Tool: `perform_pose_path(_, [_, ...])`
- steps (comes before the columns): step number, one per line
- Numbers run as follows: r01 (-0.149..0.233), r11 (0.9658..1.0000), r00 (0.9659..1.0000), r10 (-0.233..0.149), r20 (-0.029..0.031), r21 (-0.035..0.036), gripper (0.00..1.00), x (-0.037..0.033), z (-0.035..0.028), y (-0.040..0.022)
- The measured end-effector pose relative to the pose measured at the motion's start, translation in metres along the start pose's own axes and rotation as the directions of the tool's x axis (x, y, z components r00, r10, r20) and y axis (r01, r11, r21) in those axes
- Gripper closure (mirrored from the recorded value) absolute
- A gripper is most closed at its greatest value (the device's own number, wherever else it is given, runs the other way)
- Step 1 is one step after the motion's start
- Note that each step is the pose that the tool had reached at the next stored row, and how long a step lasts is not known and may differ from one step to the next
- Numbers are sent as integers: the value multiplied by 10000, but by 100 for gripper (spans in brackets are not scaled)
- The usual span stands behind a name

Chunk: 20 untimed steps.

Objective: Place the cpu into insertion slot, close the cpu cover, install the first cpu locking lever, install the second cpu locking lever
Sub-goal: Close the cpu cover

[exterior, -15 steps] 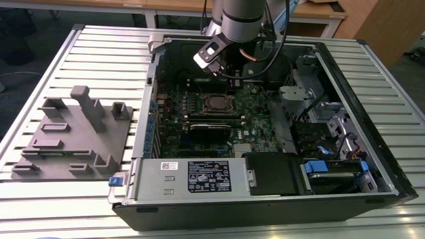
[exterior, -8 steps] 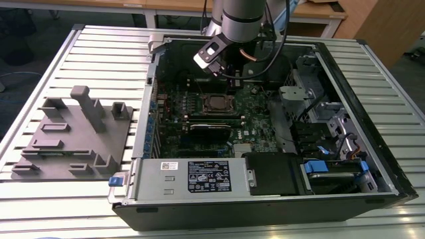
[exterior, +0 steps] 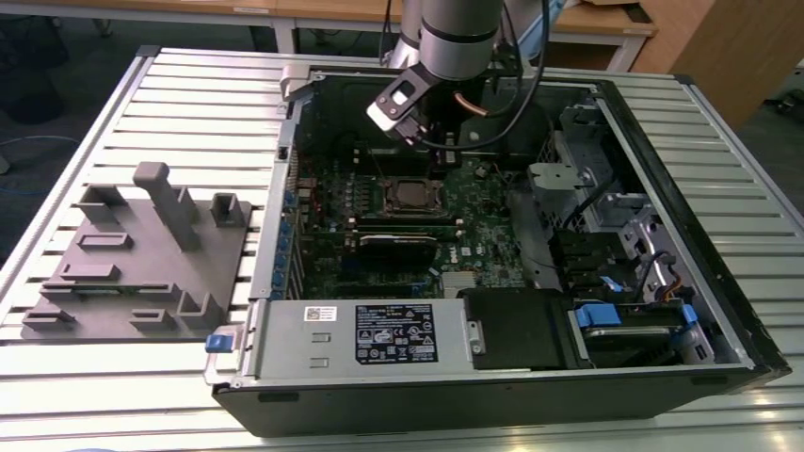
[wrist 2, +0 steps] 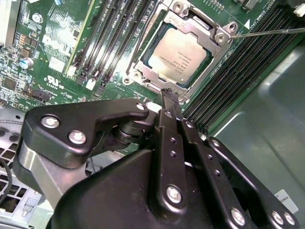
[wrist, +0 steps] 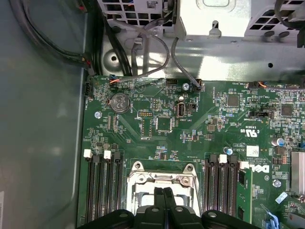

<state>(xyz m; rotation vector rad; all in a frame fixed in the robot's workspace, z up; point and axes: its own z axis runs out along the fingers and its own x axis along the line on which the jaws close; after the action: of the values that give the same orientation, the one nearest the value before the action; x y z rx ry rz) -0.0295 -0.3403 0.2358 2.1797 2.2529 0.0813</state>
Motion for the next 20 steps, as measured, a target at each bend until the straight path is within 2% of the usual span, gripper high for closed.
perform_pose_path(11, [414,9991,9991,-414,-17,13,89,0,0,0])
perform_pose_path(20, [435,9991,9991,-435,-18,13,89,0,0,0])
